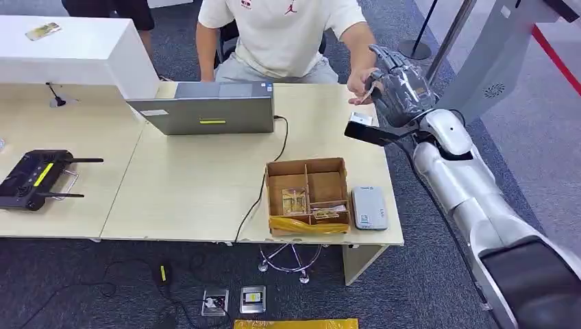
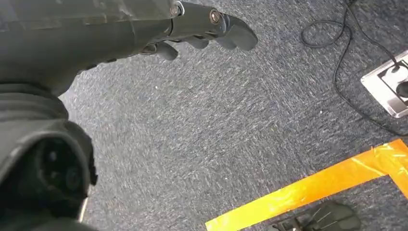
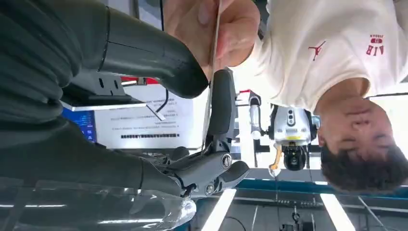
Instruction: Pass the card to the sensor for recognition and then transmit it.
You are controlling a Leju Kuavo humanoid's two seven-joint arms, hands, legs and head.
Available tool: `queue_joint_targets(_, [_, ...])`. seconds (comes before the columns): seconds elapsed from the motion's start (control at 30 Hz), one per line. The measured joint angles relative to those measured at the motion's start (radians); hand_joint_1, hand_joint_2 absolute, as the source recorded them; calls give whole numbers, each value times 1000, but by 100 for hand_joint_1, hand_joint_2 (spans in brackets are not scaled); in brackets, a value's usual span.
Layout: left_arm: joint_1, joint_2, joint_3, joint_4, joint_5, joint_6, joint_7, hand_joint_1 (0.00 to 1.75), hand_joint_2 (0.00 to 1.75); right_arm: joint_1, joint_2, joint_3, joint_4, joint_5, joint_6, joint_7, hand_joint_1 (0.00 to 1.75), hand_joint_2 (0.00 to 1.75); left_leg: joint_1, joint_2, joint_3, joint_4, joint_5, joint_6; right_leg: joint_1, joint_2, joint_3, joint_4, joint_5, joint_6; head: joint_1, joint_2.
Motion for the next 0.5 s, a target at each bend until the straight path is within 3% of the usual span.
queue_joint_targets(0.13, [-1,-4,-5,0,-3,0,2,0,0,-11,21,0,36,-1,0,0,175,175,0,0,0,0,0,0,0,0,0,0,0,0,0,0])
queue_joint_targets(0.17, [-2,-4,-7,0,-3,-1,6,0,0,-11,25,0,42,-2,1,1,155,175,0,0,0,0,0,0,0,0,0,0,0,0,0,0])
queue_joint_targets(0.2, [-3,-5,-7,0,-3,-1,8,0,0,-11,30,1,51,-2,1,1,12,175,0,0,0,0,0,0,0,0,0,0,0,0,0,0])
queue_joint_targets(0.23, [-5,-6,-7,0,-3,-2,9,0,0,-11,34,1,57,-2,1,1,0,175,0,0,0,0,0,0,0,0,0,0,0,0,0,0])
queue_joint_targets(0.5, [-12,-10,-17,0,-3,-1,13,0,0,-11,64,2,105,-2,-41,9,0,175,0,0,0,0,0,0,0,0,0,0,0,0,0,0])
